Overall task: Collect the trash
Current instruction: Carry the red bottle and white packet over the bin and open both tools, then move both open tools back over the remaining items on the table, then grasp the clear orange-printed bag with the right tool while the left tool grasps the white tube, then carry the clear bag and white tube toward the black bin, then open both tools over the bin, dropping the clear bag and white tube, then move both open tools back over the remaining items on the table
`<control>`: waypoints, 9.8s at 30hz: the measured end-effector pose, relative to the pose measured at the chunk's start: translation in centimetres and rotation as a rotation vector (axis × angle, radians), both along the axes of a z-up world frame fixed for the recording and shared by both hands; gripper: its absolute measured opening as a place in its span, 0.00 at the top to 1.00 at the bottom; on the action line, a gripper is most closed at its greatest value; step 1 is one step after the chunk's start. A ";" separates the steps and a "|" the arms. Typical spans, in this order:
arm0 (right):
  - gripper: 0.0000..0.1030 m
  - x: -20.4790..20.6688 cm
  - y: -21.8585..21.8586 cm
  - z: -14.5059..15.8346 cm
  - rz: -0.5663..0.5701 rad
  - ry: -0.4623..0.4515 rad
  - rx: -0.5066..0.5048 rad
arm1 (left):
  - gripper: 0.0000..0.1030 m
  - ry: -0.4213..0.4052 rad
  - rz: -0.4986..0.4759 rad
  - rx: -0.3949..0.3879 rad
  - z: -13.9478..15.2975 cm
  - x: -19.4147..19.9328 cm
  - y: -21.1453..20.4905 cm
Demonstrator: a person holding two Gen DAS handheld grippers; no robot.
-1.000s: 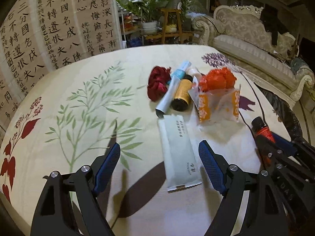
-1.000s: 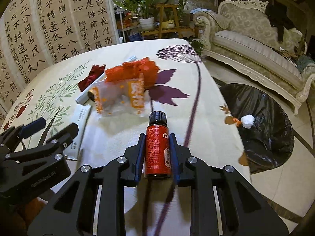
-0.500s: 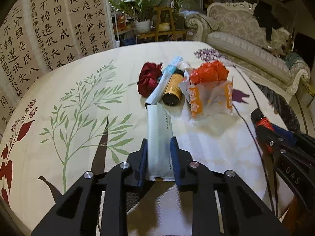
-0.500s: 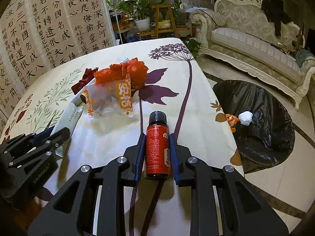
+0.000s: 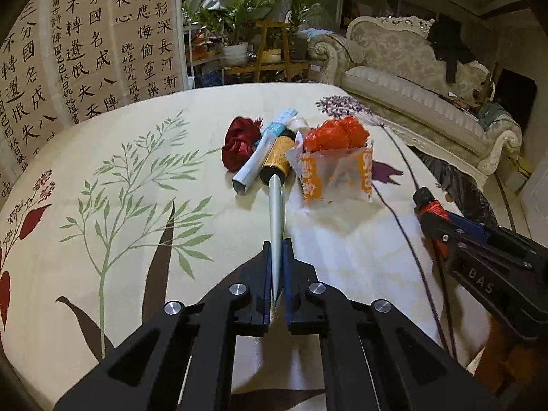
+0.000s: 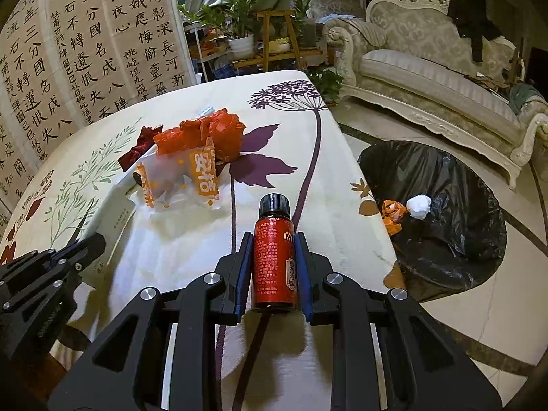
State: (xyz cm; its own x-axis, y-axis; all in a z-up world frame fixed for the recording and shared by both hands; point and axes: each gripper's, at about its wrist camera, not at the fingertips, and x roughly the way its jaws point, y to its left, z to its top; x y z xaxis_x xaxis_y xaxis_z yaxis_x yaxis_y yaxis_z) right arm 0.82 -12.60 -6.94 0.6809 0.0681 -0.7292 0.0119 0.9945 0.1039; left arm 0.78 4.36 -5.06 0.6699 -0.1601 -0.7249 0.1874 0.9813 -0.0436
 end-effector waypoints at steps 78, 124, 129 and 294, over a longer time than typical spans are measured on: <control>0.48 2.0 -15.0 0.2 -0.358 -0.052 -0.022 | 0.30 -0.102 -0.220 0.003 2.5 7.4 -14.1; 0.29 6.5 7.8 0.0 0.113 0.027 -0.008 | 0.30 -0.024 0.183 -0.034 0.2 5.5 7.4; 0.38 6.5 7.6 0.0 0.111 0.040 -0.020 | 0.30 -0.019 0.173 -0.040 0.0 5.7 7.2; 0.25 3.9 -14.3 0.8 -0.316 -0.066 -0.004 | 0.46 -0.120 -0.224 -0.003 2.3 6.8 -12.8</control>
